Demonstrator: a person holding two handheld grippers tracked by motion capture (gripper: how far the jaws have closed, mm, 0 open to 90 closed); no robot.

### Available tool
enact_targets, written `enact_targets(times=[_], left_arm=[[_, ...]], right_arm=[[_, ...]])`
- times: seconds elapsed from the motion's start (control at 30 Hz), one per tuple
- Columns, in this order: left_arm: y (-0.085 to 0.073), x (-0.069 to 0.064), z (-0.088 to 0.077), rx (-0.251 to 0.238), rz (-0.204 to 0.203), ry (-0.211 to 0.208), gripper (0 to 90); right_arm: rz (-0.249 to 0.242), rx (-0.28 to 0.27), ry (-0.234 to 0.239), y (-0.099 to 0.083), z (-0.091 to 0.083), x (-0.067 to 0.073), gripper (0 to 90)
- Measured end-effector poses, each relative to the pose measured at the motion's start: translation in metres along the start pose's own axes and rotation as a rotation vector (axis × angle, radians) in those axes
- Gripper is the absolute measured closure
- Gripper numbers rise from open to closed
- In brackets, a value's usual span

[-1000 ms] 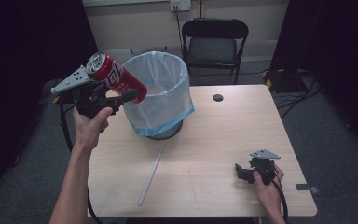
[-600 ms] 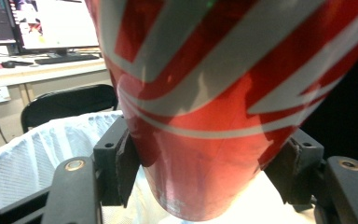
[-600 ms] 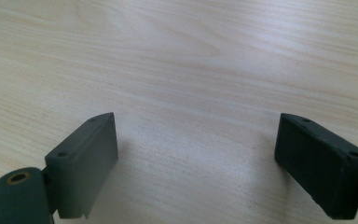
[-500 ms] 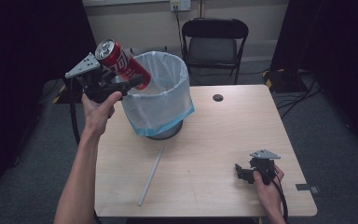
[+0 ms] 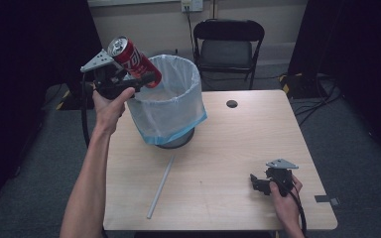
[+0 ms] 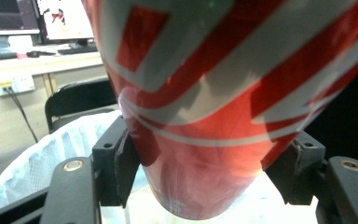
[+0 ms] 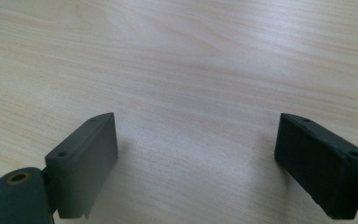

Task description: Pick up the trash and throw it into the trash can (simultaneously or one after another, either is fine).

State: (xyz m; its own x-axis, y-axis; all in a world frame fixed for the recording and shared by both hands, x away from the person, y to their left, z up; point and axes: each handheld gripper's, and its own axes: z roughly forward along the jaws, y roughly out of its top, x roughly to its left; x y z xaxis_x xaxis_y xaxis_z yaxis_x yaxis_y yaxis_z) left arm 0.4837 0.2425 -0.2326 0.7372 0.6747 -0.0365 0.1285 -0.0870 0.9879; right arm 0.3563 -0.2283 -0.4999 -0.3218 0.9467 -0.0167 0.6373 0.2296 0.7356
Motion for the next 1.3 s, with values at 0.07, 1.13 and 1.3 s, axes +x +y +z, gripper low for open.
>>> enact_targets(times=[0.07,1.13,1.3], left_arm=[[-0.002,0.002,0.003,0.003,-0.012,0.006,30.9],[-0.005,-0.001,-0.020,0.016,-0.055,-0.018,20.9],[-0.007,-0.004,-0.026,0.020,-0.056,-0.031,19.4]], right_arm=[[0.000,0.000,0.000,0.000,0.000,0.000,12.4],[0.000,0.000,0.000,0.000,0.000,0.000,12.4],[0.000,0.000,0.001,0.000,0.000,0.000,12.4]])
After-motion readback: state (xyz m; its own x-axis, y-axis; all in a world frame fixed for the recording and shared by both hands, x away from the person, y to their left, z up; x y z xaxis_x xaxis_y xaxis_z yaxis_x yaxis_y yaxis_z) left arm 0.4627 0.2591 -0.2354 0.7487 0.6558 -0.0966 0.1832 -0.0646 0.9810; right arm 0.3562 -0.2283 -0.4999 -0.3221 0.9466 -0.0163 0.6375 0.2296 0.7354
